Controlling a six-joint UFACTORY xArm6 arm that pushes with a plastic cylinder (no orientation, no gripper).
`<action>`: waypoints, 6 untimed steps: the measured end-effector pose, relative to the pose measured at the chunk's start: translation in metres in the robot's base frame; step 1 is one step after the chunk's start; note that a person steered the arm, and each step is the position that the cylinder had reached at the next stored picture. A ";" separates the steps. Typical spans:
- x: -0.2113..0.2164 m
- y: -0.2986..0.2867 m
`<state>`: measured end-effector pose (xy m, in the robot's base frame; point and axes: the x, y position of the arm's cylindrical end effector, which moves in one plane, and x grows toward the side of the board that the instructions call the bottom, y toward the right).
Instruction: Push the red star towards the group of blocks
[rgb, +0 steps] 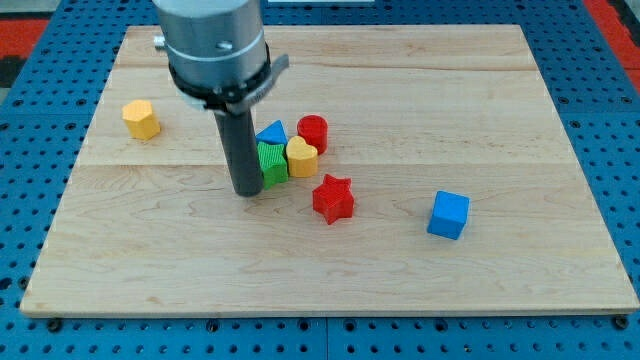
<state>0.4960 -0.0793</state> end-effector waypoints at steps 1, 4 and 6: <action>0.053 0.013; 0.011 0.086; 0.025 0.120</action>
